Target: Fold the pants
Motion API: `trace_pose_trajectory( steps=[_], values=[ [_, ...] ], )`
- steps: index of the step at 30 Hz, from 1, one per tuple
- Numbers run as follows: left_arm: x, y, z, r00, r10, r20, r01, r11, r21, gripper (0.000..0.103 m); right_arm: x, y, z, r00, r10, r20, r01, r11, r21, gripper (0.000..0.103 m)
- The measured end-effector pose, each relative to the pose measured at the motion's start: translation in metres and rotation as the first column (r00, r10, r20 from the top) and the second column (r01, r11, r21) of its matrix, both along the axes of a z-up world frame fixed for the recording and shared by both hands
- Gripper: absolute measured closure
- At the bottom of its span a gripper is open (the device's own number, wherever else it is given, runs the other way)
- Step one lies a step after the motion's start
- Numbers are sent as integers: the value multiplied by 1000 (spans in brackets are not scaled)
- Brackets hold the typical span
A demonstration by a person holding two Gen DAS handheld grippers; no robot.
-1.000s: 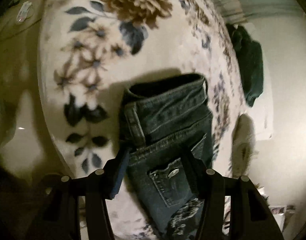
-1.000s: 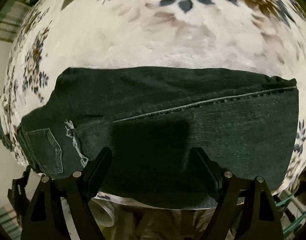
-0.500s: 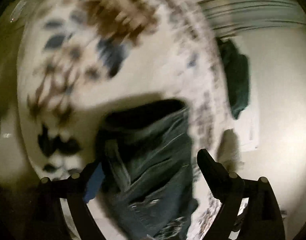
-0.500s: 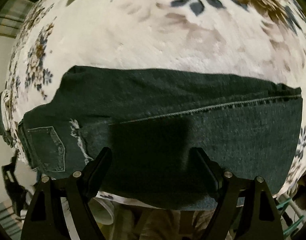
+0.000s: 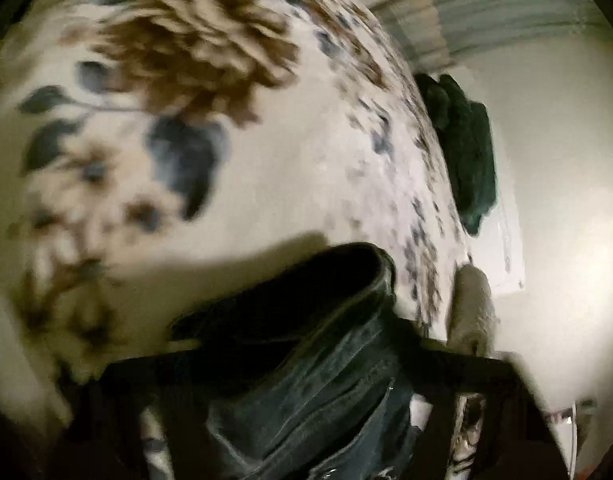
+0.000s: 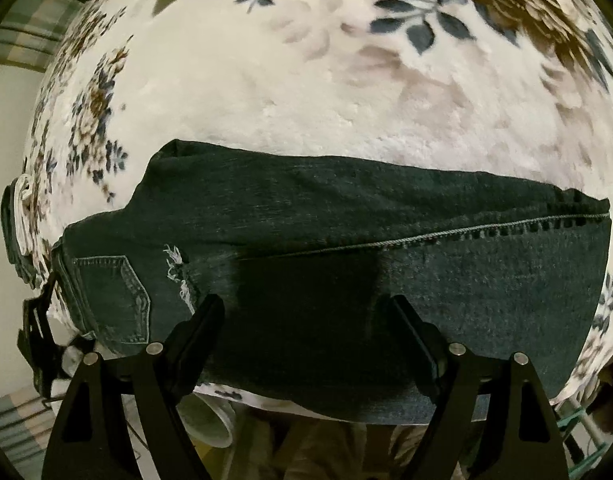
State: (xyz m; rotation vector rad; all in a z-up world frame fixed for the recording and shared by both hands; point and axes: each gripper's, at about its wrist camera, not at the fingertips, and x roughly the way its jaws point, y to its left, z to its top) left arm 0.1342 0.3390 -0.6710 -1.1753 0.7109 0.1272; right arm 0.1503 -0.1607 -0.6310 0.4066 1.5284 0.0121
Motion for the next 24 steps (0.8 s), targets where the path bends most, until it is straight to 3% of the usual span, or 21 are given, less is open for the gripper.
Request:
trace_pose_trajectory(
  steps=[1, 4, 5, 7, 9, 11, 18, 24],
  values=[
    [7, -5, 3, 999, -39, -7, 39, 999, 23, 86, 0, -1, 0, 1000, -2, 0, 2, 1000, 0, 17],
    [9, -14, 13, 997, -81, -8, 81, 992, 98, 86, -1, -3, -3, 1000, -25, -10, 25, 1000, 11, 17],
    [4, -13, 11, 996, -89, -2, 89, 992, 88, 85, -2, -5, -3, 999, -31, -14, 31, 999, 14, 17],
    [-4, -4, 6, 995, -101, 10, 101, 995, 1, 75, -3, -6, -4, 999, -36, -23, 36, 999, 12, 17],
    [-26, 6, 7, 997, -54, 48, 57, 997, -49, 49, -5, -7, -1, 999, -35, -18, 35, 999, 19, 17],
    [-47, 13, 7, 996, -8, 85, 17, 995, -97, 41, -5, -8, 1, 999, -30, -13, 30, 999, 18, 17],
    [-79, 13, -9, 986, 63, 152, -35, 983, -178, 33, -10, -10, 0, 999, -36, -24, 37, 999, 34, 18],
    [-88, 6, -20, 982, 43, 185, -2, 975, -221, 31, -11, -5, 4, 1000, -2, -19, 2, 1000, 22, 17]
  ],
)
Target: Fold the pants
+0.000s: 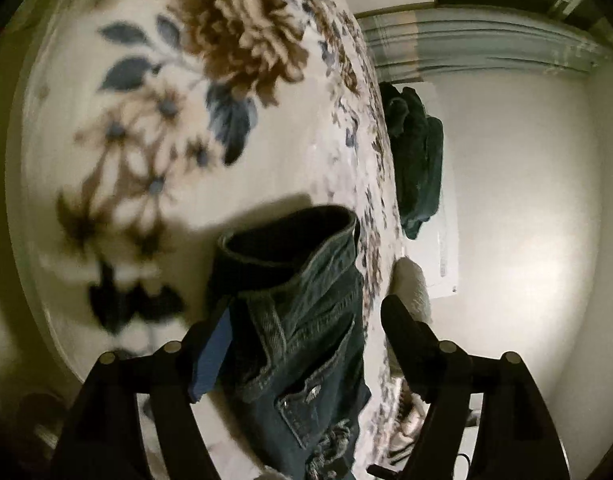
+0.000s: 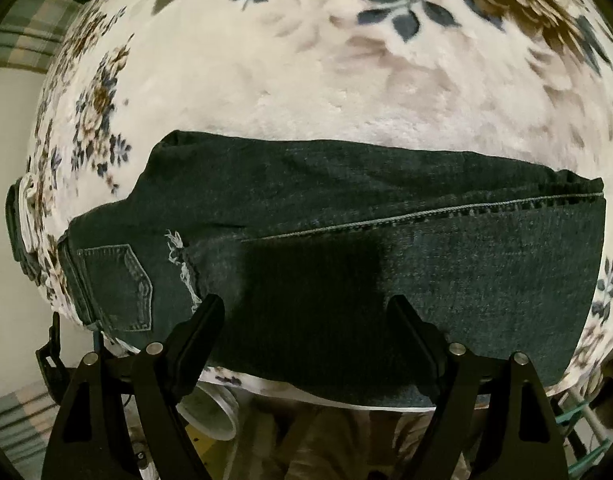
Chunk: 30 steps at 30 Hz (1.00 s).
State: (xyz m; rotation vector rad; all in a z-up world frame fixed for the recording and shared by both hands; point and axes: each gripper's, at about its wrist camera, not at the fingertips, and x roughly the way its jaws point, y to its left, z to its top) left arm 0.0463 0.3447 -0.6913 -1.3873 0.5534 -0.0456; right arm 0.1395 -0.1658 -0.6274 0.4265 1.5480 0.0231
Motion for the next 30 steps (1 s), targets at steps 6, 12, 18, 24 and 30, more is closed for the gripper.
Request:
trace_pose_trajectory(
  steps=[6, 12, 18, 24, 30],
  values=[
    [2, -11, -15, 1000, -21, -18, 21, 1000, 12, 31, 2, 2, -3, 1000, 2, -10, -2, 1000, -7, 17],
    [12, -16, -7, 998, -52, -19, 53, 996, 66, 15, 2, 10, -4, 1000, 24, -2, -24, 1000, -2, 17],
    [11, -19, -2, 998, -48, -37, 51, 994, 96, 15, 0, 17, -7, 1000, 29, -10, -29, 999, 13, 17],
    [9, -23, 16, 990, -26, -136, 54, 977, 206, 15, 1, 15, -4, 999, 35, -7, -35, 999, 19, 17],
    [21, -13, 8, 993, 22, -114, 0, 981, 194, 15, 2, 10, -4, 1000, 14, -12, -13, 999, 40, 17]
  ],
)
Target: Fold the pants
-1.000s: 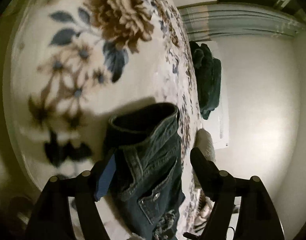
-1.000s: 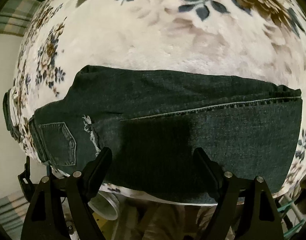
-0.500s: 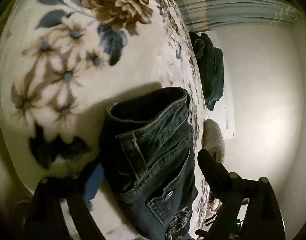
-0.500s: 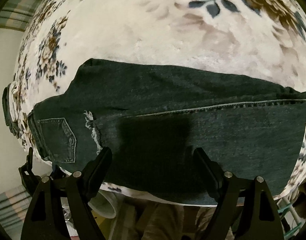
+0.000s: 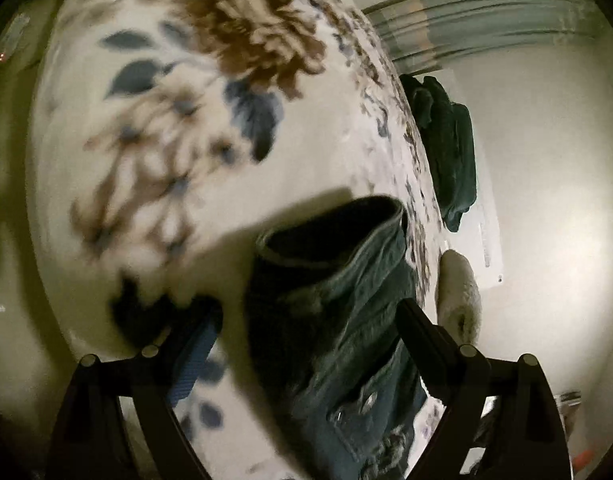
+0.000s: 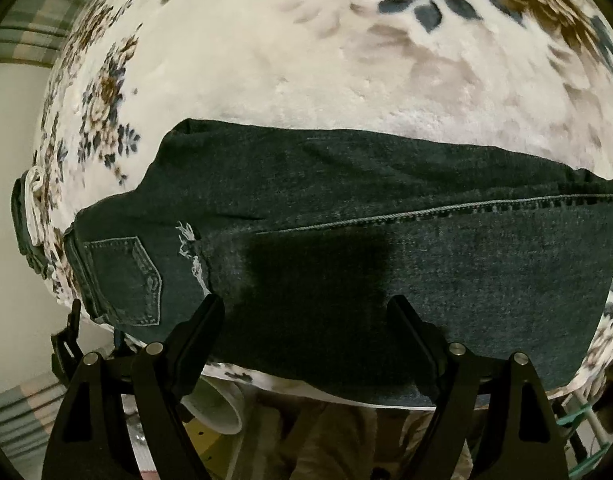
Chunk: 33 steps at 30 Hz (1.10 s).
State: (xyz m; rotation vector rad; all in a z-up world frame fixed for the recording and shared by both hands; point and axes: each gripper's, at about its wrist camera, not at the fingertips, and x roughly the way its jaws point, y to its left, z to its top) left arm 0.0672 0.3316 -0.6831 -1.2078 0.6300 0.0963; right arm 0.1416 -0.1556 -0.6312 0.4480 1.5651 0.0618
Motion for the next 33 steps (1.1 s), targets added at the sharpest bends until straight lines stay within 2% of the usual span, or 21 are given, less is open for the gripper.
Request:
trace_pose_trajectory(
  steps=[3, 8, 9, 11, 13, 17, 19, 21, 23, 27, 29, 30, 33],
  values=[
    [20, 0, -1, 1000, -18, 12, 18, 1000, 7, 15, 0, 1, 1, 1000, 8, 5, -8, 1000, 6, 18],
    [40, -4, 4, 999, -46, -6, 46, 995, 84, 18, 1, 1, 1, 1000, 4, 5, -4, 1000, 8, 17],
    [41, -6, 6, 999, -48, -24, 50, 993, 108, 40, 0, 0, 0, 1000, 0, 7, 0, 1000, 7, 17],
    [40, -5, 5, 998, -53, -44, 57, 992, 114, 72, 1, -2, -1, 1000, -6, 9, 6, 1000, -9, 17],
    [39, -9, 15, 998, -48, -48, 55, 989, 140, 74, 1, -5, -2, 1000, -4, 9, 4, 997, -73, 17],
    [40, -30, 66, 995, -100, -18, 102, 964, 246, 77, -3, -13, -6, 1000, 19, 14, -15, 965, -261, 17],
    [39, -48, 100, 988, -154, 7, 144, 939, 312, 78, -7, -18, -6, 1000, 17, 23, -10, 956, -294, 17],
    [43, -76, 135, 972, -233, 12, 210, 896, 392, 78, -13, -28, -3, 999, 5, 32, 5, 953, -304, 17],
    [43, -108, 163, 947, -320, 8, 282, 847, 450, 79, -20, -38, 0, 999, -6, 40, 18, 953, -302, 17],
    [40, -188, 197, 878, -479, 6, 427, 788, 443, 83, -41, -73, 6, 997, -66, 47, 76, 958, -275, 17],
    [42, -237, 203, 820, -573, -6, 521, 741, 423, 86, -52, -93, 10, 993, -107, 48, 116, 960, -255, 17],
    [41, -261, 202, 791, -612, -5, 559, 720, 411, 92, -58, -106, 12, 990, -129, 49, 137, 959, -246, 17],
    [40, -333, 186, 698, -715, -51, 666, 621, 413, 92, -77, -145, 18, 981, -185, 60, 194, 952, -237, 18]
  ],
)
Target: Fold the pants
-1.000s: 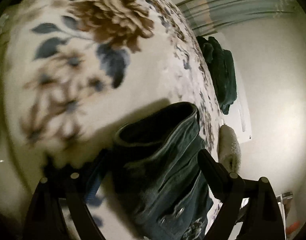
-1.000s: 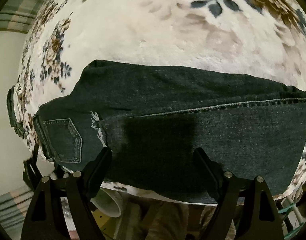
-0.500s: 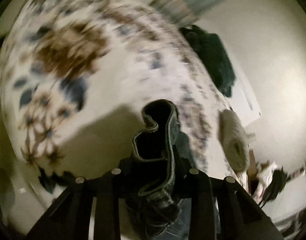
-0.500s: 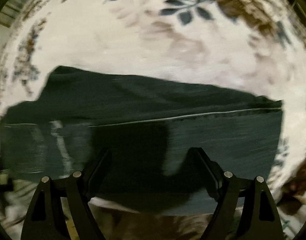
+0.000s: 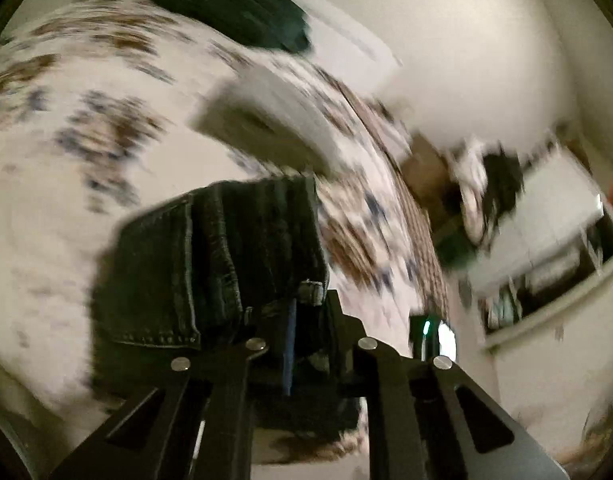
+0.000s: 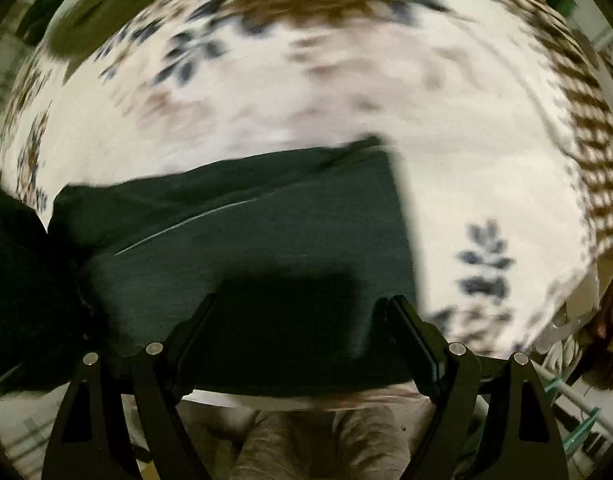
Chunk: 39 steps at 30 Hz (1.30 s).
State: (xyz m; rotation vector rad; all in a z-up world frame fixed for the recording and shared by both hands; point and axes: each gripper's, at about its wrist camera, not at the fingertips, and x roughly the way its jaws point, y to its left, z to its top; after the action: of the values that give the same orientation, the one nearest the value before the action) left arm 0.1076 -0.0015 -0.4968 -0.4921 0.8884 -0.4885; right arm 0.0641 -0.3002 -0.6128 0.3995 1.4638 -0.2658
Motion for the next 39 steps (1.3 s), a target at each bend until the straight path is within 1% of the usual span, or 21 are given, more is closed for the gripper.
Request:
trace_pose_trajectory(
  steps=[4, 7, 9, 10, 12, 13, 15, 16, 18, 20, 23, 25, 27, 28, 29, 30, 32, 33, 34, 36, 39],
  values=[
    [7, -65, -48, 987, -118, -111, 125, 991, 56, 92, -25, -52, 3, 998, -66, 0, 66, 998, 19, 18],
    [12, -74, -66, 971, -134, -200, 150, 986, 69, 88, -38, -82, 2, 996, -84, 15, 82, 992, 91, 17],
    [16, -70, -66, 960, -117, -255, 145, 985, 94, 76, -41, -92, 2, 996, -76, 39, 69, 984, 163, 17],
    [16, -68, -65, 956, -104, -274, 145, 981, 132, 70, -42, -94, 1, 996, -71, 51, 59, 977, 207, 17],
    [11, -64, -64, 949, -67, -309, 144, 962, 233, 47, -37, -92, -3, 995, -61, 76, 34, 949, 313, 17],
    [3, -59, -64, 949, -47, -313, 134, 955, 266, 44, -34, -86, -4, 994, -56, 92, 20, 936, 352, 17],
    [0, -41, -64, 951, 32, -307, 88, 925, 369, 32, -21, -71, -5, 991, -32, 128, -25, 906, 422, 16],
    [0, -37, -67, 951, 61, -302, 76, 903, 422, 32, -14, -64, -6, 991, -18, 136, -46, 892, 450, 15],
    [6, -26, -77, 949, 126, -288, 51, 842, 537, 32, 4, -41, -14, 990, 26, 137, -89, 872, 481, 15],
    [12, -14, -88, 941, 185, -283, 28, 792, 610, 32, 15, -21, -25, 990, 58, 126, -111, 874, 473, 15],
    [22, 1, -103, 929, 231, -289, 16, 757, 654, 31, 33, 3, -46, 991, 96, 89, -127, 863, 489, 15],
    [27, 6, -108, 926, 243, -290, 11, 749, 663, 31, 40, 14, -58, 992, 100, 72, -123, 864, 488, 14],
    [31, 7, -109, 928, 243, -283, 8, 745, 667, 31, 44, 22, -63, 993, 98, 63, -116, 885, 451, 14],
    [33, 7, -109, 929, 240, -281, 12, 741, 672, 31, 47, 28, -63, 993, 96, 69, -116, 892, 436, 21],
    [35, 5, -109, 930, 235, -282, 18, 740, 673, 31, 47, 31, -60, 992, 91, 83, -118, 902, 415, 33],
    [36, 4, -107, 931, 232, -282, 21, 738, 675, 31, 46, 35, -56, 989, 98, 110, -135, 905, 404, 64],
    [39, 2, -104, 932, 231, -281, 20, 739, 673, 31, 44, 44, -43, 980, 132, 151, -177, 921, 346, 74],
    [41, 1, -102, 932, 225, -285, 22, 749, 663, 24, 41, 48, -34, 974, 154, 168, -199, 933, 300, 87],
    [41, 1, -99, 931, 217, -293, 27, 761, 649, 20, 39, 50, -25, 970, 163, 178, -208, 940, 269, 88],
    [40, 0, -91, 934, 197, -297, 32, 784, 620, 18, 33, 43, -7, 971, 140, 195, -189, 947, 261, 88],
    [38, -2, -77, 939, 192, -286, 17, 803, 595, 15, 19, 23, 20, 969, 94, 229, -151, 957, 246, 90]
  ],
)
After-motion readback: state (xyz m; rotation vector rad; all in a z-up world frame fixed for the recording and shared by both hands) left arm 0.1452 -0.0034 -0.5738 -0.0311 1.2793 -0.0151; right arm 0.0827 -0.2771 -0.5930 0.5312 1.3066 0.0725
